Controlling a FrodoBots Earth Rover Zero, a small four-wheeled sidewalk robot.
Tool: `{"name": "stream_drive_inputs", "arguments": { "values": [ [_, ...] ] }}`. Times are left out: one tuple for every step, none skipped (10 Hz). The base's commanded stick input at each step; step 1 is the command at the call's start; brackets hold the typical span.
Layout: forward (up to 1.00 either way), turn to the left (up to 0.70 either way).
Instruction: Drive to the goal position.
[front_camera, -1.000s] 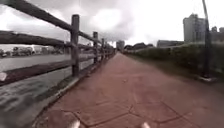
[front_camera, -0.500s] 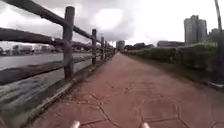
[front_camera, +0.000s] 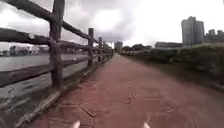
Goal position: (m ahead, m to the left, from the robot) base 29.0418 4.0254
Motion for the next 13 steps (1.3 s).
{"name": "stream_drive_inputs", "arguments": {
  "values": [
    [0.7, 0.0],
    [0.7, 0.0],
    [0.7, 0.0],
    [0.7, 0.0],
    [0.7, 0.0],
    [0.7, 0.0],
    [0.7, 0.0],
    [0.7, 0.0],
    [0.7, 0.0],
    [0.7, 0.0],
    [0.7, 0.0],
    [0.7, 0.0],
    [0.7, 0.0]
  ]
}}
